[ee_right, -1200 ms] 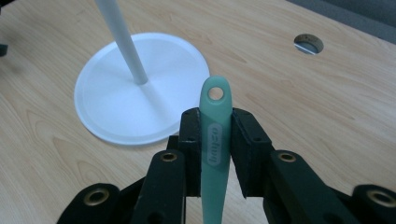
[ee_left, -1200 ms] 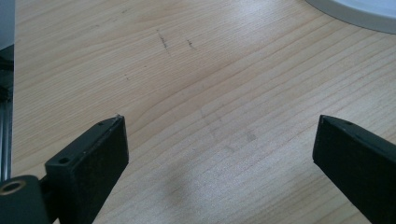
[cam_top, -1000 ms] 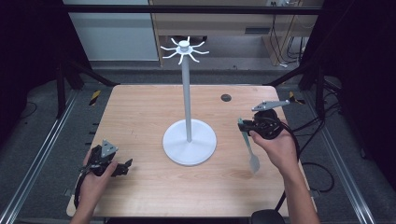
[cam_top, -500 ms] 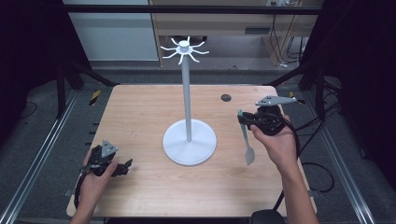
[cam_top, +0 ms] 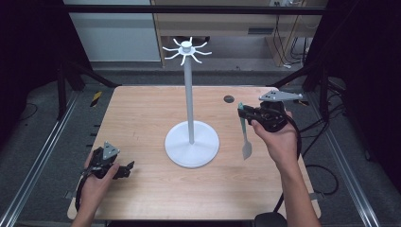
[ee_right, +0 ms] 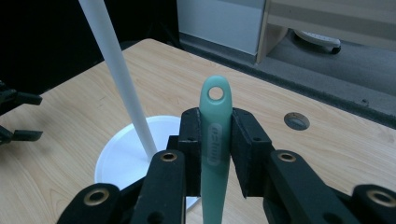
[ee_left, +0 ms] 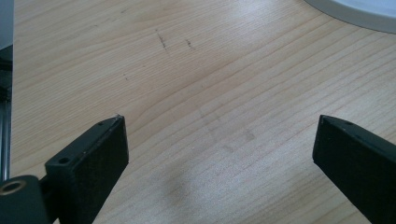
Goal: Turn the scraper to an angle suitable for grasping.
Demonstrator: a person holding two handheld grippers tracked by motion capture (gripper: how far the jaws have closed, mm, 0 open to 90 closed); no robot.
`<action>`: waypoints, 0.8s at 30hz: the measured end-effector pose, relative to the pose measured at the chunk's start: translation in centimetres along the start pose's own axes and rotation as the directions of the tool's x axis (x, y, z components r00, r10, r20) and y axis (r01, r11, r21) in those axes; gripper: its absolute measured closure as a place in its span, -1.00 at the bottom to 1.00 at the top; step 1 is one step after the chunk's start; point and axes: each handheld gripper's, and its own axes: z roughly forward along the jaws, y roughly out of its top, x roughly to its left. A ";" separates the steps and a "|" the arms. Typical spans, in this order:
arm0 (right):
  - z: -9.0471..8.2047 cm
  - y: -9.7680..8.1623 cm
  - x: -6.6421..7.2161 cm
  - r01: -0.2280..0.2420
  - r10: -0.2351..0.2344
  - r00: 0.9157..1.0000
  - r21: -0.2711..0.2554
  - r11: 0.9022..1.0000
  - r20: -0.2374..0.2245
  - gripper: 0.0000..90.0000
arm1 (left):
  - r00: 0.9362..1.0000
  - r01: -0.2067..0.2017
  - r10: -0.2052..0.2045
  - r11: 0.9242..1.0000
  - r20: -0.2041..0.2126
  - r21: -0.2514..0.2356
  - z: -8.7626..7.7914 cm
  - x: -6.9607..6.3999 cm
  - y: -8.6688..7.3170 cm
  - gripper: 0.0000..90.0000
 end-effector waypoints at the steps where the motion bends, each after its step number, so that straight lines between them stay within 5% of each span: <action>1: 0.0 0.1 0.0 0.001 -0.001 1.000 -0.002 1.000 0.001 0.66 | 1.000 0.000 0.000 1.000 0.000 0.000 0.0 0.0 0.0 -0.93; 24: -0.1 2.5 2.0 -0.004 0.001 1.000 -0.091 0.996 -0.028 0.66 | 1.000 -0.001 0.001 1.000 0.000 0.000 0.0 0.0 0.0 -0.93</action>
